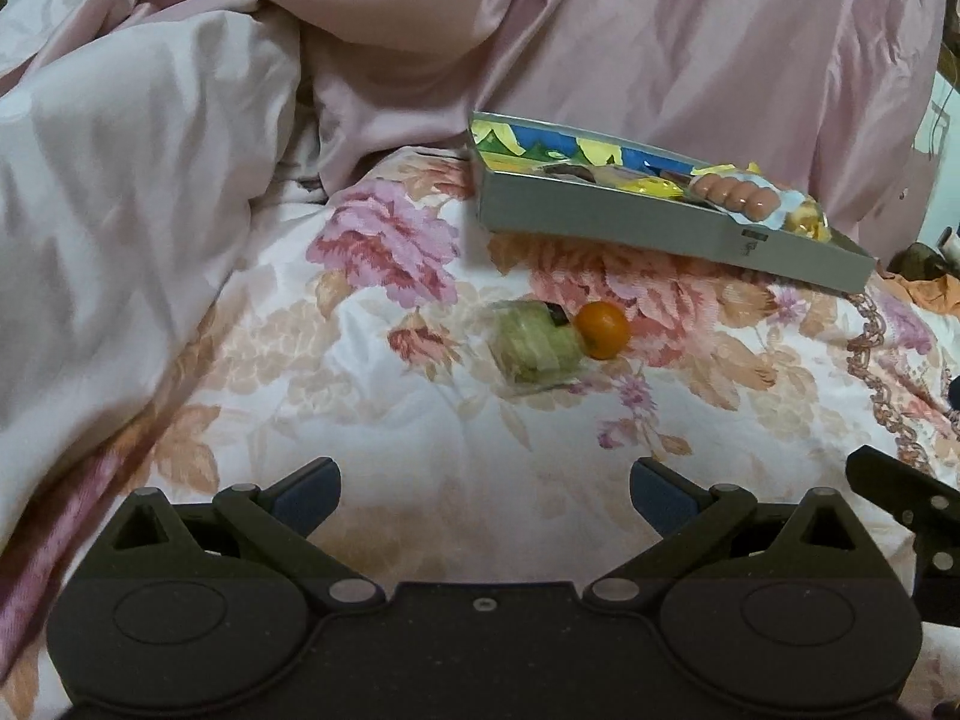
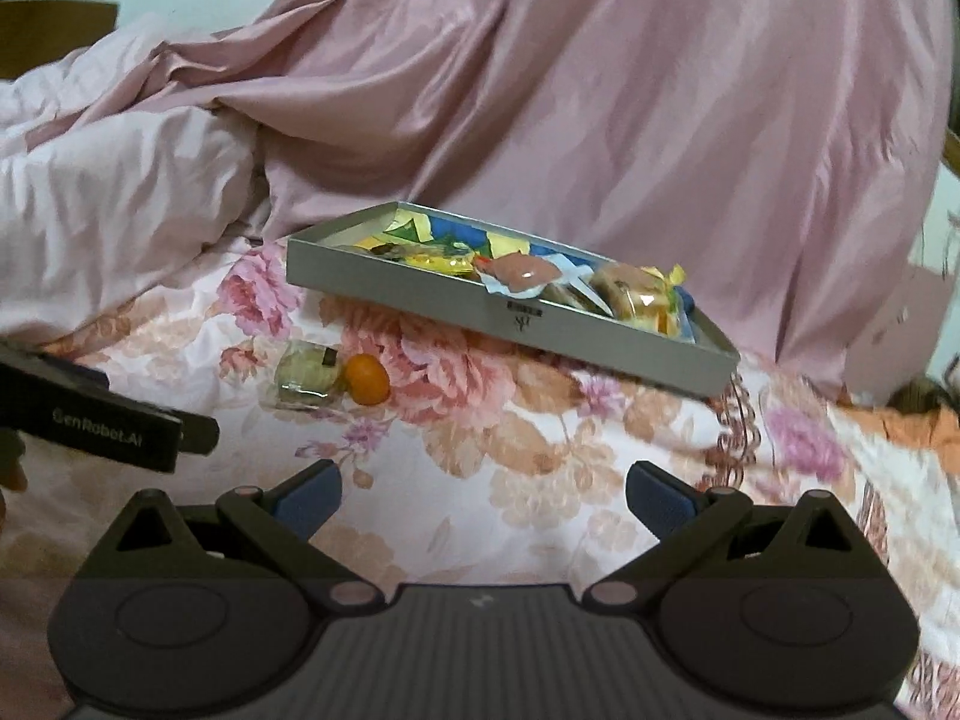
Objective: Organize snacks
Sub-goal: 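Withdraw both tools from the tray toward the green pack and orange, then grasp the green biscuit pack with the left tool while the right grasps the orange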
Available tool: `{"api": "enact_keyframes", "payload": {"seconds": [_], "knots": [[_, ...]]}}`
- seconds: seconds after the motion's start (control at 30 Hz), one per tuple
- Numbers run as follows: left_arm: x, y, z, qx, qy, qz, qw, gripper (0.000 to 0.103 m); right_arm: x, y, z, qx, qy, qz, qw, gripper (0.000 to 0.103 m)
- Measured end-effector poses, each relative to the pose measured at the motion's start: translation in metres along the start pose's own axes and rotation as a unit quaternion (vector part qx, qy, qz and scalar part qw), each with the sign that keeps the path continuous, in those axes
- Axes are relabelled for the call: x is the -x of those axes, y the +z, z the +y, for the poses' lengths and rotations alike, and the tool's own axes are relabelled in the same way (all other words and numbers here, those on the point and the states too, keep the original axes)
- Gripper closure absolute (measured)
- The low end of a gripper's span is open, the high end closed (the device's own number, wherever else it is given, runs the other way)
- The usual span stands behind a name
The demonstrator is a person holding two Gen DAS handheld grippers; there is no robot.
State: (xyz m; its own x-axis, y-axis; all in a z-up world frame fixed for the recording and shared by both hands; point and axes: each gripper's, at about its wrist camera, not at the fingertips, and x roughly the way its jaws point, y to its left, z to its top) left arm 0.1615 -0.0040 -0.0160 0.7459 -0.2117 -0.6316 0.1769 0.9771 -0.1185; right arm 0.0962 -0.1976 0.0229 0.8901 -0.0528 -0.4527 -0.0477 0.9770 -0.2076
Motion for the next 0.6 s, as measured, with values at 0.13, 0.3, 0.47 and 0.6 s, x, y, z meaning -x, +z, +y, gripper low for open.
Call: {"api": "enact_keyframes", "payload": {"seconds": [0.13,0.3,0.47,0.6], "knots": [[-0.012,0.003,0.005,0.000,-0.001,-0.002,1.0000,0.001,-0.011,-0.001,0.002,0.014,-0.008,-0.003,1.000,0.000],[-0.028,0.010,0.002,-0.026,0.018,-0.019,0.9993,0.001,-0.023,0.000,0.003,0.027,-0.022,-0.029,0.999,0.000],[-0.049,0.026,-0.007,-0.067,-0.014,-0.025,0.9973,0.001,-0.043,-0.002,0.004,0.069,-0.040,-0.054,0.995,0.000],[-0.076,0.037,-0.006,-0.046,-0.073,-0.003,0.9962,0.001,-0.058,-0.005,0.001,0.072,-0.054,-0.046,0.995,0.000]]}}
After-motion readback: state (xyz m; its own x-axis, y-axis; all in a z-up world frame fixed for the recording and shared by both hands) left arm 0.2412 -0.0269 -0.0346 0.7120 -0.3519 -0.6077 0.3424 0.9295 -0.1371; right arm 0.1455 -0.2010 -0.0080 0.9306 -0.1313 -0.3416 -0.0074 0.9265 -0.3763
